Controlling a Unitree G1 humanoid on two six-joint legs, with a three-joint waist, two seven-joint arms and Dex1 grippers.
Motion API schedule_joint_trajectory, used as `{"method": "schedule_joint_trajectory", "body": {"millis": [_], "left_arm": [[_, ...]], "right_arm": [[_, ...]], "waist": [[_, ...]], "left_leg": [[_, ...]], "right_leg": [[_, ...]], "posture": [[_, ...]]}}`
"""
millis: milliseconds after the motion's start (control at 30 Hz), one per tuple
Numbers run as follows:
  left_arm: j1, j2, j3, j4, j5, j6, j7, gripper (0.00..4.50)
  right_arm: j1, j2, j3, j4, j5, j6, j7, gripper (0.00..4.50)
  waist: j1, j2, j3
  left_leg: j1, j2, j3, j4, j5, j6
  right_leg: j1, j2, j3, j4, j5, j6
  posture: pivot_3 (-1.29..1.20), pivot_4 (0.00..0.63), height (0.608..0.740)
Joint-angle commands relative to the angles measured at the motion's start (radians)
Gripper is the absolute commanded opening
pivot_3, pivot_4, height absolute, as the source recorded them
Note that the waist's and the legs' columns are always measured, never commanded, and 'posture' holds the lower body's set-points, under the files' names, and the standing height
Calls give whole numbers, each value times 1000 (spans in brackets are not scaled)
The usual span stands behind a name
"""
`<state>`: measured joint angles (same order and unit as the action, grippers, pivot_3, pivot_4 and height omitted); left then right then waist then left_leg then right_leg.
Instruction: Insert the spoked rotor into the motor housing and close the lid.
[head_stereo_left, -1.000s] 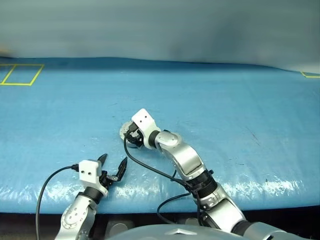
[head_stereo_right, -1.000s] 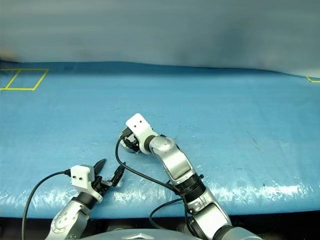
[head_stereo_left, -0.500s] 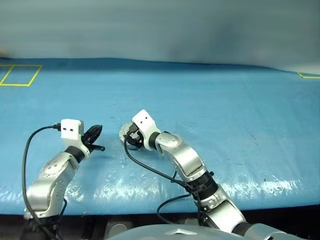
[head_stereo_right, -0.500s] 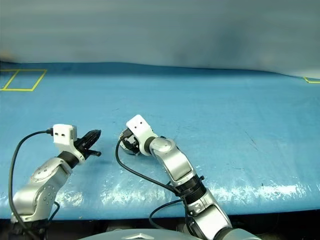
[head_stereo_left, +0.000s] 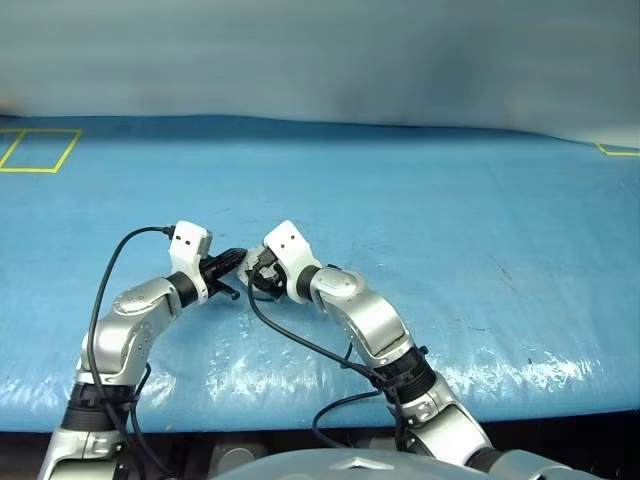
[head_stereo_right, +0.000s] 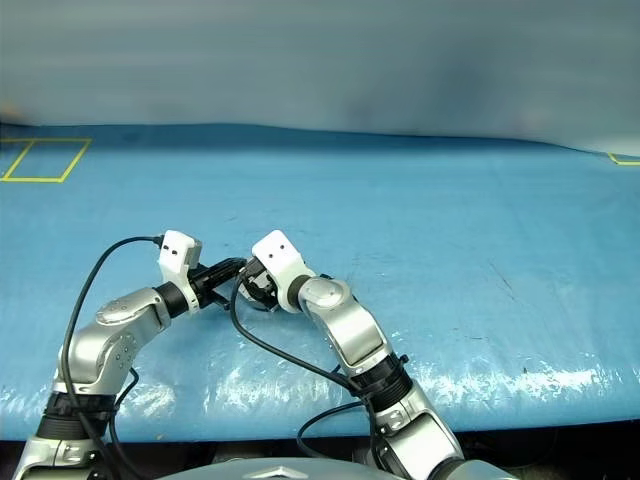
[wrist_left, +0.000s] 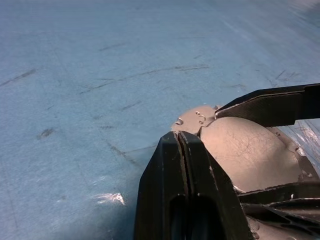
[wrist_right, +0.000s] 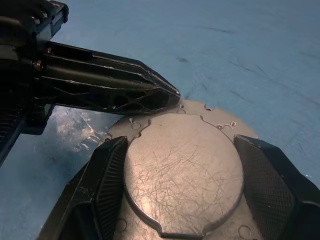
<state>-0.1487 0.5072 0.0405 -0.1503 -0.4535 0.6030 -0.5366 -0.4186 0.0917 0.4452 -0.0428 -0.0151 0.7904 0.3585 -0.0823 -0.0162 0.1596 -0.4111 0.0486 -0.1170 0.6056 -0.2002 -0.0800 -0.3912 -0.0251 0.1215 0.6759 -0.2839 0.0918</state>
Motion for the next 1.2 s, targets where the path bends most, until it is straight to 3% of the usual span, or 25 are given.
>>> {"method": "schedule_joint_trajectory", "body": {"millis": [33,467,533,633,833,967,1067,1200], "left_arm": [[-21,15,-23,17,24,14,-27,30],[-16,38,-75,-15,8,62,-144,30],[-16,37,-83,-7,24,55,-139,0],[-12,35,-91,0,37,45,-142,0],[-11,29,-90,9,43,29,-151,0],[-14,26,-87,17,51,21,-161,0],[-19,23,-95,23,58,15,-168,0],[-20,23,-105,28,68,17,-178,0]], "right_arm": [[41,-2,19,57,15,54,4,3024],[58,-24,39,27,21,48,20,3024],[85,-37,41,-23,31,45,31,3750],[145,-80,24,-164,60,57,52,4468],[264,-149,-169,-447,222,143,92,4468],[297,-61,-360,-497,369,275,45,4468],[297,84,-481,-419,428,373,-52,4468],[278,181,-556,-325,535,431,-130,4468]], "waist": [[1,0,0],[1,2,-2],[3,2,-3],[11,3,-5],[17,3,-4],[16,4,-3],[17,5,-3],[19,6,-2]], "left_leg": [[0,0,0,0,0,0],[0,0,0,0,0,0],[0,0,0,-1,0,0],[0,0,0,-1,0,0],[-1,-1,0,-2,0,0],[-2,-1,0,-1,0,0],[-1,0,-1,-2,0,0],[-4,-1,-1,-1,0,0]], "right_leg": [[0,0,0,0,0,0],[0,0,0,0,0,0],[0,0,0,0,0,0],[0,0,0,-1,-2,1],[0,-1,0,-2,-2,1],[0,-1,0,-2,-2,2],[-1,0,0,-2,-2,1],[-1,-1,0,-3,-2,1]], "posture": [[0,150,740],[0,150,740],[0,150,740],[0,150,740],[0,150,740],[0,150,740],[0,150,740],[0,150,740]]}}
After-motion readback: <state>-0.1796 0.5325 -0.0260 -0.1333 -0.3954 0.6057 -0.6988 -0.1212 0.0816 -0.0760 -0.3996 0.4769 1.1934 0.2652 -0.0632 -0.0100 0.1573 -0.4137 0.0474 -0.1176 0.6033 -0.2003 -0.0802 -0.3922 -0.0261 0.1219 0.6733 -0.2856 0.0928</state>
